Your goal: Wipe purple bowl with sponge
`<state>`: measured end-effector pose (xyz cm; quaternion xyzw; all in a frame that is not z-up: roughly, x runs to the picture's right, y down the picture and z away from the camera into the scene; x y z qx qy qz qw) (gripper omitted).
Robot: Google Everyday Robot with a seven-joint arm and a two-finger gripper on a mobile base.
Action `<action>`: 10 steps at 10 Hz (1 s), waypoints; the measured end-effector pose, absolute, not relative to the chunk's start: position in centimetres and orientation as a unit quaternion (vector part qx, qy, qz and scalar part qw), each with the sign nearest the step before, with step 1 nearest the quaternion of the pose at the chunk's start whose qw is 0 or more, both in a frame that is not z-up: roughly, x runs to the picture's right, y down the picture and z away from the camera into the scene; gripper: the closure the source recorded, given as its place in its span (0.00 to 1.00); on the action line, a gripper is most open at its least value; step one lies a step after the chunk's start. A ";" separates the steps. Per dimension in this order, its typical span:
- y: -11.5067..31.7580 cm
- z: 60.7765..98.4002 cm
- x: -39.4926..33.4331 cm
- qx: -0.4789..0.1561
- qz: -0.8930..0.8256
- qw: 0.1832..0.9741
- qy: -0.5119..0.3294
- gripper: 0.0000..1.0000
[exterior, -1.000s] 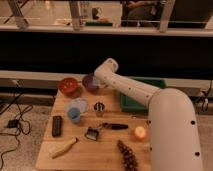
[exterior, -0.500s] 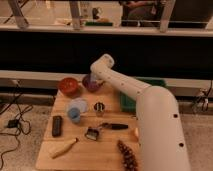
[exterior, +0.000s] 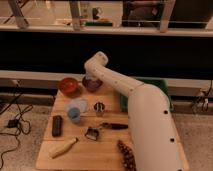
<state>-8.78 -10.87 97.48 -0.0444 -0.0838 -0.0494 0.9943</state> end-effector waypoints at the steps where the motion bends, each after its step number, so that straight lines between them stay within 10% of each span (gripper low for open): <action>1: -10.7 97.6 -9.4 -0.045 -0.052 0.994 -0.088 1.00; 10: -7.5 95.5 -9.0 -0.044 -0.048 0.990 -0.126 1.00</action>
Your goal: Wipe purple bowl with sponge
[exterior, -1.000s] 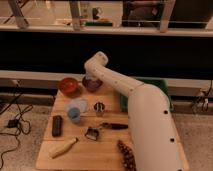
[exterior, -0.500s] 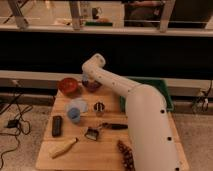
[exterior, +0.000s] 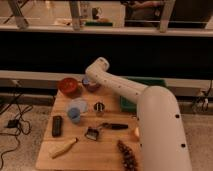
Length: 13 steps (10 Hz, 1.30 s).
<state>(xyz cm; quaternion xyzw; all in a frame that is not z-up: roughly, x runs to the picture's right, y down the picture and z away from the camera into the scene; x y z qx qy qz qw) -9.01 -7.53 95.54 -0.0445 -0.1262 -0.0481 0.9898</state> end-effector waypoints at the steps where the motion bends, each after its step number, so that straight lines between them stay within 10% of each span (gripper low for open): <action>1: -7.2 95.3 -8.8 -0.044 -0.047 0.990 -0.129 1.00; 13: -5.8 95.9 -4.6 -0.043 -0.018 0.992 -0.114 1.00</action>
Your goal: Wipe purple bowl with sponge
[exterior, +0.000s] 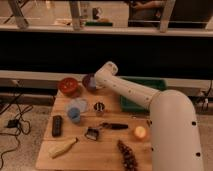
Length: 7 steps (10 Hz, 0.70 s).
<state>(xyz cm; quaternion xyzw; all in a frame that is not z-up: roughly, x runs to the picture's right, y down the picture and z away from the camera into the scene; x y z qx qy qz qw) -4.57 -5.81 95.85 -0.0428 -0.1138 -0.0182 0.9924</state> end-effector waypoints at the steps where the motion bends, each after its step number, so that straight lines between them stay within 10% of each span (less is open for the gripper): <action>1: -5.8 95.8 -4.7 -0.042 -0.019 0.992 -0.116 1.00; 7: -7.9 94.6 -7.7 -0.022 -0.039 0.990 -0.133 1.00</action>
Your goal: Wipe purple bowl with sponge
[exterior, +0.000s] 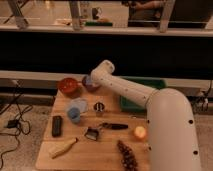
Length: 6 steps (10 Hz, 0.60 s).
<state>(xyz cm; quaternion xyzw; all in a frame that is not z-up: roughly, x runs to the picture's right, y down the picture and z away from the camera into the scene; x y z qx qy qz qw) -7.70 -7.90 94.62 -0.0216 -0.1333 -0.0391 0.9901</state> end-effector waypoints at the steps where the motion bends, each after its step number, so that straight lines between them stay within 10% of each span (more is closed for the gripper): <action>1: -8.2 94.5 -8.0 -0.019 -0.041 0.990 -0.134 1.00; 6: -9.2 95.3 -8.1 -0.024 -0.045 0.990 -0.132 0.95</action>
